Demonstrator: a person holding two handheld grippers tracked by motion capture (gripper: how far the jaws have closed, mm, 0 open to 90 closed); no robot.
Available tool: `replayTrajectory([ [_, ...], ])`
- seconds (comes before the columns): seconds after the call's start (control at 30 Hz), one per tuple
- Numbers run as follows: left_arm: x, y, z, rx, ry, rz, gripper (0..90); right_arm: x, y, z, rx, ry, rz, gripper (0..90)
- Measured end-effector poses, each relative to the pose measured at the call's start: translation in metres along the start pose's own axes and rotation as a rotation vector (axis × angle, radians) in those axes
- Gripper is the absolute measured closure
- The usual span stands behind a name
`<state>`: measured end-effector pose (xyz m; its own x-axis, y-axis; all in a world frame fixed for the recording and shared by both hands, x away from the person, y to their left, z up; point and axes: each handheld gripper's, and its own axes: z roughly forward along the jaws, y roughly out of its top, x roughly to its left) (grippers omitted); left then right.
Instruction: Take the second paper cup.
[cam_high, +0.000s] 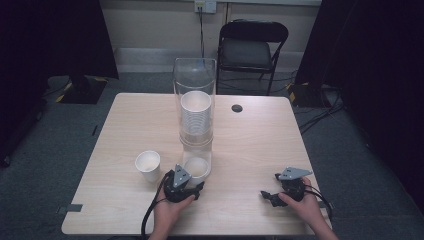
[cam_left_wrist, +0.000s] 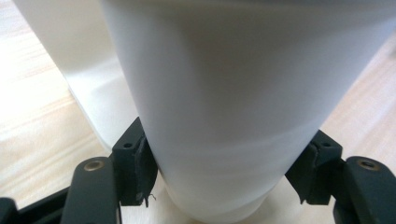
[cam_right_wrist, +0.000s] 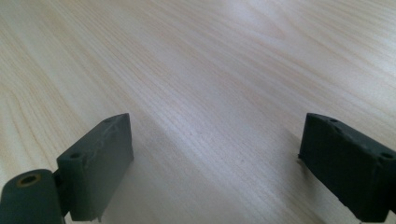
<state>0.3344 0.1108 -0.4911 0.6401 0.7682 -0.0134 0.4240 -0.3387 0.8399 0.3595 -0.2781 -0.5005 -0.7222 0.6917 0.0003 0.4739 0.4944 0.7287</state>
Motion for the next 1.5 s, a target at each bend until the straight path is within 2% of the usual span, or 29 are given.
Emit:
replayTrajectory([
  [0.03, -0.001, -0.001, -0.002, 0.017, -0.001, 0.009, 33.8, 0.000, 0.000, 0.000, -0.001, 0.000, -0.001, 9.1],
  [0.17, -0.003, -0.003, -0.006, 0.014, -0.019, 0.019, 33.6, 0.000, 0.000, 0.000, 0.001, 0.000, 0.000, 9.1],
  [0.23, -0.008, -0.001, -0.007, -0.007, -0.053, 0.031, 33.4, 0.000, 0.000, 0.000, 0.001, 0.000, 0.000, 9.1],
  [0.27, -0.008, -0.001, -0.007, -0.007, -0.053, 0.031, 33.3, 0.000, 0.000, 0.000, 0.001, 0.000, 0.000, 9.1],
  [0.33, -0.015, -0.002, -0.002, -0.003, -0.097, 0.042, 33.1, 0.000, 0.000, 0.000, 0.000, 0.000, 0.000, 9.1],
  [0.37, -0.015, -0.002, -0.002, -0.003, -0.097, 0.042, 32.9, 0.000, 0.000, 0.000, 0.000, 0.000, 0.000, 9.1],
  [0.43, -0.018, -0.002, 0.002, -0.015, -0.127, 0.062, 32.8, 0.000, 0.000, 0.000, 0.000, 0.000, -0.001, 9.1],
  [0.5, -0.023, -0.002, 0.008, 0.007, -0.148, 0.077, 32.6, 0.000, 0.000, 0.000, 0.000, 0.000, -0.001, 9.1],
  [0.53, -0.024, -0.001, 0.009, 0.023, -0.147, 0.084, 32.5, 0.000, 0.000, 0.000, 0.000, 0.000, -0.001, 9.1],
  [0.63, -0.024, -0.001, 0.010, 0.021, -0.156, 0.083, 32.3, 0.000, 0.000, 0.000, 0.000, 0.000, -0.001, 9.0],
  [0.73, -0.023, -0.001, 0.010, 0.056, -0.152, 0.098, 31.1, 0.000, 0.000, 0.000, 0.000, 0.000, -0.001, 9.1],
  [0.8, -0.023, -0.002, 0.011, 0.085, -0.150, 0.094, 30.6, 0.000, 0.000, 0.000, 0.001, 0.000, 0.000, 9.0],
  [0.83, -0.023, -0.002, 0.010, 0.110, -0.145, 0.112, 27.7, 0.000, 0.000, 0.000, 0.000, 0.000, -0.001, 9.1],
  [0.87, -0.024, -0.003, 0.010, 0.111, -0.143, 0.098, 23.7, 0.000, 0.000, 0.000, 0.000, 0.000, 0.000, 9.1],
  [0.9, -0.023, -0.003, 0.009, 0.131, -0.138, 0.107, 21.6, 0.000, 0.000, 0.000, 0.001, 0.000, 0.000, 9.1],
  [0.97, -0.022, -0.004, 0.007, 0.144, -0.140, 0.110, 21.5, 0.000, 0.000, 0.000, 0.000, 0.000, -0.001, 9.1],
  [1.1, -0.019, -0.005, 0.002, 0.146, -0.147, 0.093, 20.9, 0.000, 0.000, 0.000, 0.000, 0.000, -0.001, 9.1],
  [1.2, -0.014, -0.007, -0.004, 0.164, -0.140, 0.091, 20.3, 0.000, 0.000, 0.000, 0.001, 0.000, 0.001, 9.1],
  [1.23, -0.012, -0.008, -0.005, 0.163, -0.147, 0.073, 19.8, 0.000, 0.000, 0.000, 0.000, 0.000, 0.000, 9.1],
  [1.27, -0.008, -0.009, -0.010, 0.170, -0.142, 0.076, 19.6, 0.000, 0.000, 0.000, 0.000, 0.000, -0.002, 9.1],
  [1.37, -0.004, -0.011, -0.015, 0.164, -0.140, 0.067, 19.3, 0.000, 0.000, 0.000, 0.001, 0.000, 0.000, 9.1],
  [1.4, -0.001, -0.012, -0.018, 0.162, -0.134, 0.065, 19.3, 0.000, 0.000, 0.000, 0.001, 0.000, 0.001, 9.1],
  [1.43, 0.001, -0.015, -0.020, 0.148, -0.142, 0.045, 19.1, 0.000, 0.000, 0.000, 0.001, -0.001, 0.000, 9.0],
  [1.47, 0.004, -0.016, -0.023, 0.159, -0.133, 0.053, 19.1, 0.000, 0.000, 0.000, 0.001, -0.001, 0.000, 9.0],
  [1.5, 0.008, -0.020, -0.027, 0.145, -0.133, 0.044, 18.3, 0.000, 0.000, 0.000, 0.001, 0.000, 0.000, 9.0],
])
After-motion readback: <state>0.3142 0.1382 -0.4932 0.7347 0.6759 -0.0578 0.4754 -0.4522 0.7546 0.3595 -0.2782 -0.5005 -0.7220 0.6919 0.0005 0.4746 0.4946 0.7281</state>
